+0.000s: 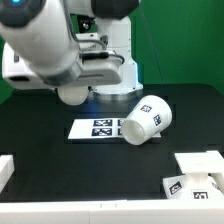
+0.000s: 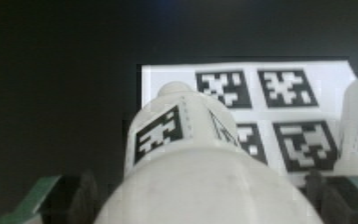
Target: Assemble lamp
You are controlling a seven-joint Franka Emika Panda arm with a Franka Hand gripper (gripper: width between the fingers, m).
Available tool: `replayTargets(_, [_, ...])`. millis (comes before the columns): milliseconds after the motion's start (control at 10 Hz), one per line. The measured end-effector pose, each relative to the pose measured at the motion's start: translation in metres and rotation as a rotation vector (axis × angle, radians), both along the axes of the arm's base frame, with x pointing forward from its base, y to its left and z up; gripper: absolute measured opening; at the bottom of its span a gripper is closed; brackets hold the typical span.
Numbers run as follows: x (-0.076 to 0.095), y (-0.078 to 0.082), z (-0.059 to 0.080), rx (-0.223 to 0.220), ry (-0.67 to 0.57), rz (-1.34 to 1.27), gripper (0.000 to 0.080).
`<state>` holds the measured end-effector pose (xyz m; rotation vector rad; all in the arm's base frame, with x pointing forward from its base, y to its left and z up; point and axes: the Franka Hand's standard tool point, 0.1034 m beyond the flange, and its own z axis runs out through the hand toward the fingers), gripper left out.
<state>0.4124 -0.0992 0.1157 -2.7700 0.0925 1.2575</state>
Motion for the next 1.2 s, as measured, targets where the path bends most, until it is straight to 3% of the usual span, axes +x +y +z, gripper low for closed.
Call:
replayTargets(100, [0.003, 0.004, 0.003, -0.003, -0.037, -0.009, 0.0571])
replayTargets(300, [0.051, 0.044, 0.042, -0.018, -0.246, -0.031, 0.0571])
replayTargets(500, [0.096, 0.050, 0.070, -0.044, -0.446, -0.019, 0.0571])
replayTargets(700, [0.109, 0.045, 0.071, -0.059, -0.545, -0.024, 0.0571])
replayTargets(1000, [0.113, 0.045, 0.071, -0.081, -0.749, -0.033, 0.0571])
replayTargets(1100, [0.116, 0.058, 0.072, -0.054, -0.787, -0.144, 0.0571])
replayTargets(1200, [0.134, 0.068, 0.079, -0.045, -0.896, -0.195, 0.0571])
